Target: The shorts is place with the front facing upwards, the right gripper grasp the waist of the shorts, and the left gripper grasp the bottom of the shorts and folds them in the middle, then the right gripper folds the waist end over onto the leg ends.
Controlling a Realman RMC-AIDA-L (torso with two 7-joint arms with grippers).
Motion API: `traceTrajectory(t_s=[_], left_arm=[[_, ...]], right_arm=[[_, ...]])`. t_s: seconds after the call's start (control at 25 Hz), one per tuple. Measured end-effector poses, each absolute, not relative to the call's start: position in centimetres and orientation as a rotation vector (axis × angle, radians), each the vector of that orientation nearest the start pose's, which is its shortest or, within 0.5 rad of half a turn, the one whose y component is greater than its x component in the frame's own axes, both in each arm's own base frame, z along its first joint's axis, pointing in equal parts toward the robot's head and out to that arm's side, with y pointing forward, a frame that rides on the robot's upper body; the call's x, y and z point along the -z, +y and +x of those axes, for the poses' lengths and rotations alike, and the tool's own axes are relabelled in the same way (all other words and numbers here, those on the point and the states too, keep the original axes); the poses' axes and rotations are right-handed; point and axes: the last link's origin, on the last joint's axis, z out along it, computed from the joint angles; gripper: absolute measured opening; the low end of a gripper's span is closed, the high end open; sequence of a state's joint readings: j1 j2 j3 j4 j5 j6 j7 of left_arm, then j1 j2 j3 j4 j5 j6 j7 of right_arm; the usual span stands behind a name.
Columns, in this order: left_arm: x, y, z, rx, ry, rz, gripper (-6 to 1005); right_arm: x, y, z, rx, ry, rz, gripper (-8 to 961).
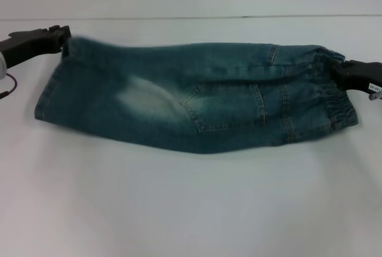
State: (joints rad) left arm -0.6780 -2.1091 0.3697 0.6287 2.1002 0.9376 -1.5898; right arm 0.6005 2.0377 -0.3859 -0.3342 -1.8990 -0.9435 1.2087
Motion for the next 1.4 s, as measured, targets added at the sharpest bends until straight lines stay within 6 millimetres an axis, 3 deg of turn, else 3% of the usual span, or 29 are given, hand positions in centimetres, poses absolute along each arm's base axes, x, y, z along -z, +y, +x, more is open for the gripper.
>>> traceTrajectory(t_s=[0.32,0.48,0.6,0.64,0.8,1.0,1.2,1.4], left_arm=[[-4.0,41.5,-30.3,0.586,-0.999,-1.963,196],[-3.8,40.9,-30.2,0.62,-0.998,-1.986,385],[-3.5,40.0,-30.1,0.666,-1.003,-2.031,516],[-3.5,39.7,-29.9,0.685,-1.003,-2.052,557],[-3.2,37.6,-29.5,0.767,-0.985,-2.157,714],[-2.6,34.8,-28.9,0.848,-0.928,-2.295,897],[-2.0,32.1,-28.9,0.901,-0.872,-2.398,934],[-1.1,30.5,-28.5,0.905,-0.827,-2.501,934]], right_arm=[[-0.9,37.8,34.3,-0.553,0.996,-2.013,189],[-1.8,37.9,34.4,-0.58,1.012,-1.996,265],[-4.0,38.1,34.2,-0.616,1.032,-2.008,483],[-4.0,38.1,34.2,-0.616,1.032,-2.008,532],[-7.7,38.4,33.1,-0.633,1.076,-2.08,728],[-11.8,38.6,29.8,-0.513,1.172,-2.287,940],[-12.4,38.8,27.6,-0.317,1.274,-2.358,947],[-11.1,39.5,26.9,-0.056,1.379,-2.347,949]])
